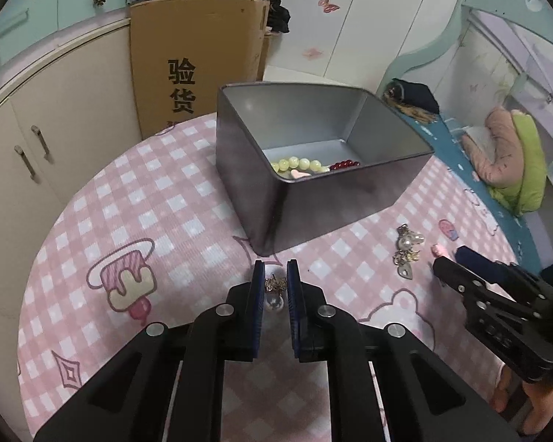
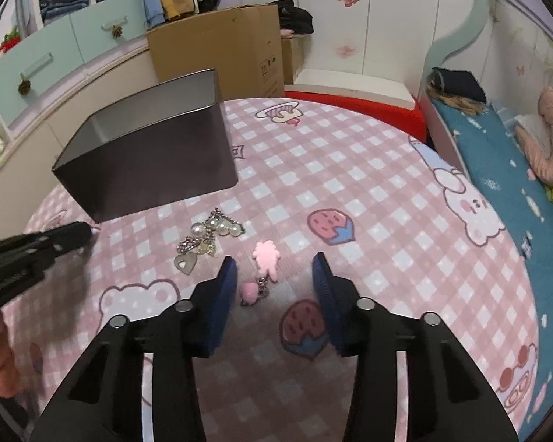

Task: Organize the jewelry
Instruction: 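Grasp a small charm with the left tool while the right tool grasps a pink charm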

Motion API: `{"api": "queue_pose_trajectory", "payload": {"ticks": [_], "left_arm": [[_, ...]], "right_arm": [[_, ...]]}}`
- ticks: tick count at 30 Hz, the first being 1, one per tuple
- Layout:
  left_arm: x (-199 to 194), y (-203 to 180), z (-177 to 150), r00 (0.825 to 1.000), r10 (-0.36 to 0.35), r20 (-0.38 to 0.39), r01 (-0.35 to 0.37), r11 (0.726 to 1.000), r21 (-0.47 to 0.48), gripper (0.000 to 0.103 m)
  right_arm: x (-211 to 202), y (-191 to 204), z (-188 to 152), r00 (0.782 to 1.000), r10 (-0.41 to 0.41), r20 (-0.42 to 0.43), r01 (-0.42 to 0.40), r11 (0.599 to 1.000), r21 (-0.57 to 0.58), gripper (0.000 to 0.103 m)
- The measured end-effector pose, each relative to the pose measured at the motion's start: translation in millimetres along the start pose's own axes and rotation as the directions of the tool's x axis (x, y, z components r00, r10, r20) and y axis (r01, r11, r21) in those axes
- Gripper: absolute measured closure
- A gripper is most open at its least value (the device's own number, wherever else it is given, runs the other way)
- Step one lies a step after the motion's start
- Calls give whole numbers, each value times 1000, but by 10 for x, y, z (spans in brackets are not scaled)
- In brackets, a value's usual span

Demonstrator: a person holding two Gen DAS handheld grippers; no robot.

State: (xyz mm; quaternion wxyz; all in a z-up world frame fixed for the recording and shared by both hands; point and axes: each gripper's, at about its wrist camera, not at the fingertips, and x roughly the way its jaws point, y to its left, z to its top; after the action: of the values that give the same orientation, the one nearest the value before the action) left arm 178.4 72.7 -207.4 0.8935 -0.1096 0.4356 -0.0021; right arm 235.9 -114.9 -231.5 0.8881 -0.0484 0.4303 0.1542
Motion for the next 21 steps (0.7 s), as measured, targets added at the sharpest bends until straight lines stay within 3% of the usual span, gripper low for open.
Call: {"api": "queue_pose_trajectory", "payload": {"ticks": [3,10,21], "left_arm": [[-74,22,5,999,-45,5,45,999,1,93],[-255,-2,12,993,-113,31,112,993,38,93],[-632,-183,168,969,-225,101,213,970,113,93]], "right_arm": [[-6,16,3,1000,13,-4,-13,1000,-1,86],[-109,27,-33,1000,10,4,-11,1000,10,87],[-671,-1,253,990,66,127,-71,997,34,87]]}}
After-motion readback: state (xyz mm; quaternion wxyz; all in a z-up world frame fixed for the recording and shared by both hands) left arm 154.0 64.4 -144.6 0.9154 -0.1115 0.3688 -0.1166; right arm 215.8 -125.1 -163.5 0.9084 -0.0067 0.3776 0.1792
